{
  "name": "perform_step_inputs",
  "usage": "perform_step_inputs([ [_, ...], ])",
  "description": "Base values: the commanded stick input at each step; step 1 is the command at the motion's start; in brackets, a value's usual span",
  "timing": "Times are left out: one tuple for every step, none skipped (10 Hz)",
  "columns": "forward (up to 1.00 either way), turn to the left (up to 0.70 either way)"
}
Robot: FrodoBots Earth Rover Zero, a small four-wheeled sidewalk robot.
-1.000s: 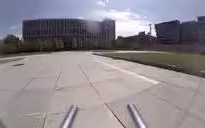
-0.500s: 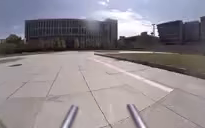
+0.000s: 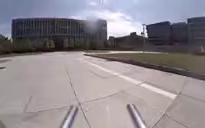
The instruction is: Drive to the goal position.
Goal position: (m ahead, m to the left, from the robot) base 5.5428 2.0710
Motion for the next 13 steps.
perform_step_inputs([
  [0.70, 0.00],
  [0.70, 0.00],
  [0.70, 0.00],
  [0.70, 0.00],
  [0.70, 0.00],
  [0.70, 0.00],
  [0.70, 0.00],
  [0.70, 0.00],
  [0.70, 0.00],
  [0.70, 0.00],
  [0.70, 0.00],
  [0.70, 0.00],
  [0.70, 0.00],
])
